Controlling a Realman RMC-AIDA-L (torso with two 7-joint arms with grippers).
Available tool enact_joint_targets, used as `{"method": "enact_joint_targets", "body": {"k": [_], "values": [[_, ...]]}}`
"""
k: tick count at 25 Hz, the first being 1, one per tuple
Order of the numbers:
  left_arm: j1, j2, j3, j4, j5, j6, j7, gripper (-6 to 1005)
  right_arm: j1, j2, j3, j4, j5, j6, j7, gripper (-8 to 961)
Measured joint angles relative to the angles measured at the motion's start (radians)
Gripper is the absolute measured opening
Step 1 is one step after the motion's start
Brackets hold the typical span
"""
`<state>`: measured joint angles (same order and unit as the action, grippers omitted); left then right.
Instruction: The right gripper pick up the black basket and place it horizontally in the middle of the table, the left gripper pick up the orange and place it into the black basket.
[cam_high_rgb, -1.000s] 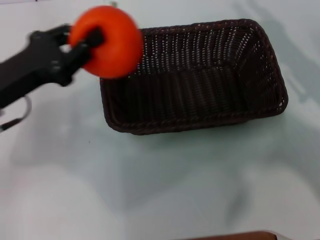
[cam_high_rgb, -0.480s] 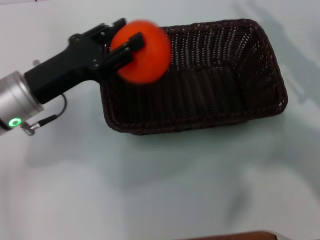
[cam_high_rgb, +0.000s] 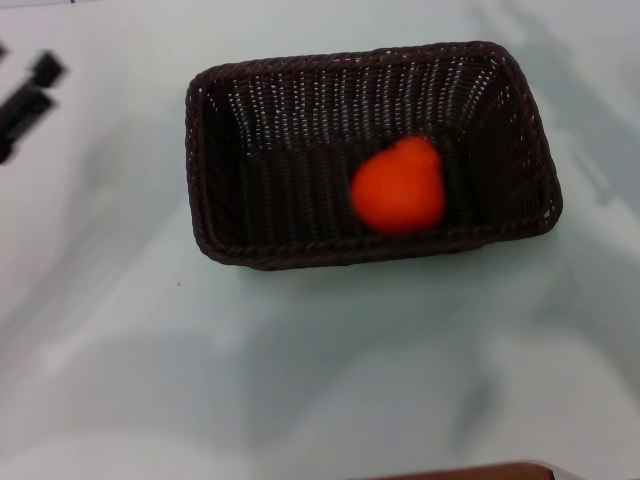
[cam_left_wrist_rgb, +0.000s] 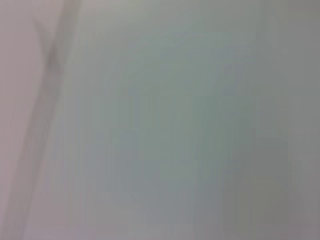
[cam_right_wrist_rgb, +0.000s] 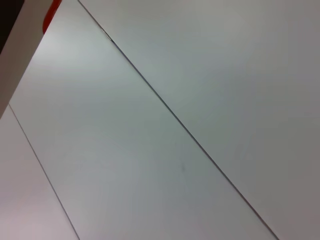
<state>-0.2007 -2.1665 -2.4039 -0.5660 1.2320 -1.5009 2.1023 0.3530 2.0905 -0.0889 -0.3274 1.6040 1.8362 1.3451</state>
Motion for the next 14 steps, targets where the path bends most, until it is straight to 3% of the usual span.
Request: {"method": "enact_joint_targets", "body": {"k": [5, 8, 14], "values": [[0.022, 0.0, -0.199, 0.167, -0.077, -0.004, 0.164, 877, -0.002, 0.0, 0.025, 0.052, 0.001, -0.002, -0.124, 678], [0.028, -0.002, -0.275, 0.235, -0.083, -0.011, 0.238, 891, -0.008, 0.0, 0.064, 0.1, 0.001, -0.002, -0.213, 677], [0.045, -0.003, -0.293, 0.269, -0.084, -0.019, 0.296, 890, -0.025, 0.003, 0.12, 0.183, 0.001, -0.004, -0.355, 678]]}}
